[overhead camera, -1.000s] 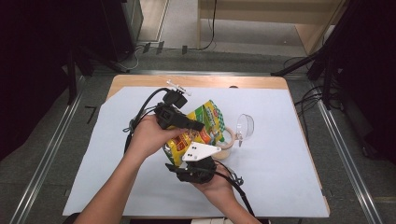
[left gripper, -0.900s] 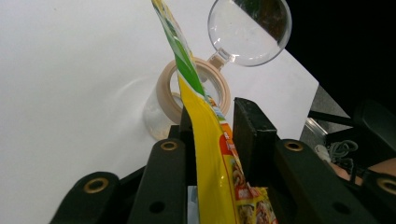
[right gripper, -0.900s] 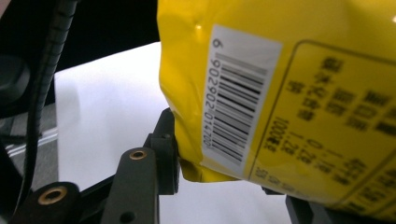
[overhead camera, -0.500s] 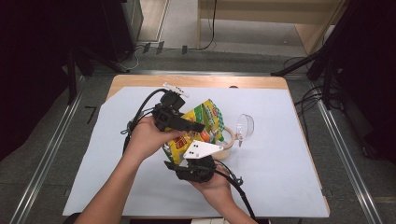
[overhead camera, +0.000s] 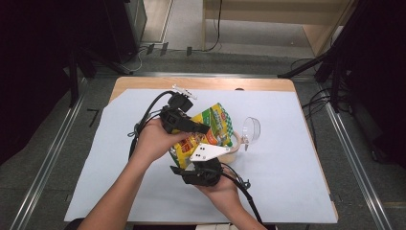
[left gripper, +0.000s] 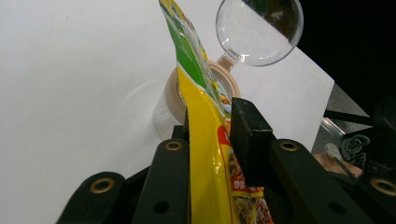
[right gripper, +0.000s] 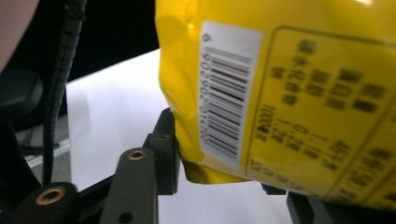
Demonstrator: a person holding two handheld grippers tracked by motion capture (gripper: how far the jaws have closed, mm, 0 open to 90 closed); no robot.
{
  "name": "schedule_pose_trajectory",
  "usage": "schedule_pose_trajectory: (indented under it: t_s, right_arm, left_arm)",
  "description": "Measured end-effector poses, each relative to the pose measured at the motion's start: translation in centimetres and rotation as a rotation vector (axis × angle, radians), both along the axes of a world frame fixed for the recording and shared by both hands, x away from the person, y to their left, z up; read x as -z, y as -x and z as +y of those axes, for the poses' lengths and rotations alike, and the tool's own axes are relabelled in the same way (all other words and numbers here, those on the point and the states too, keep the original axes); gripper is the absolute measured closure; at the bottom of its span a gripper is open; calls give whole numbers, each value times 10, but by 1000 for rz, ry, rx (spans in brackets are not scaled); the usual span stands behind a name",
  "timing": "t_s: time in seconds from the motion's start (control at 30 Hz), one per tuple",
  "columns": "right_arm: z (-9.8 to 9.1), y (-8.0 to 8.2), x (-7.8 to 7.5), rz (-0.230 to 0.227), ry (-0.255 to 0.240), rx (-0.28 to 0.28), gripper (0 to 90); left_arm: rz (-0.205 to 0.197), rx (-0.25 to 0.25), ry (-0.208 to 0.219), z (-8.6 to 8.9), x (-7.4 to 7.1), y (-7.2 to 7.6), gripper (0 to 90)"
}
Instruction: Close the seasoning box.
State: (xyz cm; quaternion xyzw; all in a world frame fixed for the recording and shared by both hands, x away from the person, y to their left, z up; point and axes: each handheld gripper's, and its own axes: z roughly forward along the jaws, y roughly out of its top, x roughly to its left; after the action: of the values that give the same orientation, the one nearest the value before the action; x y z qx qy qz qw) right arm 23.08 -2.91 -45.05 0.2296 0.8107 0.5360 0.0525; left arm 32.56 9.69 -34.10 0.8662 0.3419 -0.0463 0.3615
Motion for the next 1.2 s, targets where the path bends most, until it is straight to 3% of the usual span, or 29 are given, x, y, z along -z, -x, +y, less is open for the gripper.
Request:
schedule_pose_trajectory:
  t_s: [0.13, 0.23, 0.43, 0.77, 1.2]
  right_arm:
    - [3, 3, 1, -65, 56, -6, 530]
    - [3, 3, -1, -86, 81, 2, 604]
    - [3, 3, -4, -41, 44, 24, 612]
    - [4, -6, -12, 32, -38, 24, 611]
    - [4, -14, -11, 32, -34, 19, 590]
  left_arm:
    - [-2, 5, -5, -1, -2, 1, 797]
    - [-3, 7, -2, -1, -2, 1, 795]
    - [2, 22, 34, 1, -2, -3, 740]
    - [68, 11, -5, -3, -11, -20, 732]
    - [55, -8, -37, -8, -14, -24, 789]
